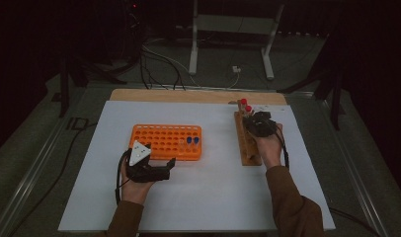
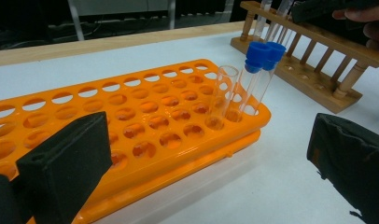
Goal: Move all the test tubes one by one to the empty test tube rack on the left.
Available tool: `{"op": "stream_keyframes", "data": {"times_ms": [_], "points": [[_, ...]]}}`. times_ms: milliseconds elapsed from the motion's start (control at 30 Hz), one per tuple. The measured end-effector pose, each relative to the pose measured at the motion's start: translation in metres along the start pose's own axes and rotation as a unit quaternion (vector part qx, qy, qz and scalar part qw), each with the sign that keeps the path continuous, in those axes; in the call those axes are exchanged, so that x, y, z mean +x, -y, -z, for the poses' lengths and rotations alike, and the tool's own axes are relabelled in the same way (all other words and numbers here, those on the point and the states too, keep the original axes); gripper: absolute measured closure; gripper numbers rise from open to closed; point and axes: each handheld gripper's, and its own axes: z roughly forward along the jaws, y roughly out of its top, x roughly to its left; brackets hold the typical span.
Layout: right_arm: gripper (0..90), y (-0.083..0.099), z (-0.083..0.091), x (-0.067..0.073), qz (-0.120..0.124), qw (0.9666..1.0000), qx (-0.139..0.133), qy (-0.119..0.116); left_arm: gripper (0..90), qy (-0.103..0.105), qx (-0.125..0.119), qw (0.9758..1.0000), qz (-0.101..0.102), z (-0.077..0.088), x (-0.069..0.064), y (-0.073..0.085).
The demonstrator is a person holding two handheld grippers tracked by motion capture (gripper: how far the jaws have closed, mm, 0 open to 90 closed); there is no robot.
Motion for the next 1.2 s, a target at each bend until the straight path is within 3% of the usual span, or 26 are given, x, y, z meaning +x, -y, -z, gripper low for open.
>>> {"op": "stream_keyframes", "data": {"times_ms": [400,667,1200], "points": [[74.6,0.001,-0.003,-0.001,-0.012,0.9998,-0.009,0.009,0.4,0.002,0.002,1.0,-0.003,-0.001,-0.001,0.0],[76.7,0.001,-0.004,0.0,-0.006,0.9998,-0.014,0.012,0.4,0.003,0.002,1.0,-0.003,-0.001,-0.002,0.001],[76.9,-0.011,0.028,-0.002,0.013,0.9979,-0.064,0.006,0.4,0.006,0.007,0.9999,-0.004,-0.002,-0.003,0.001]]}}
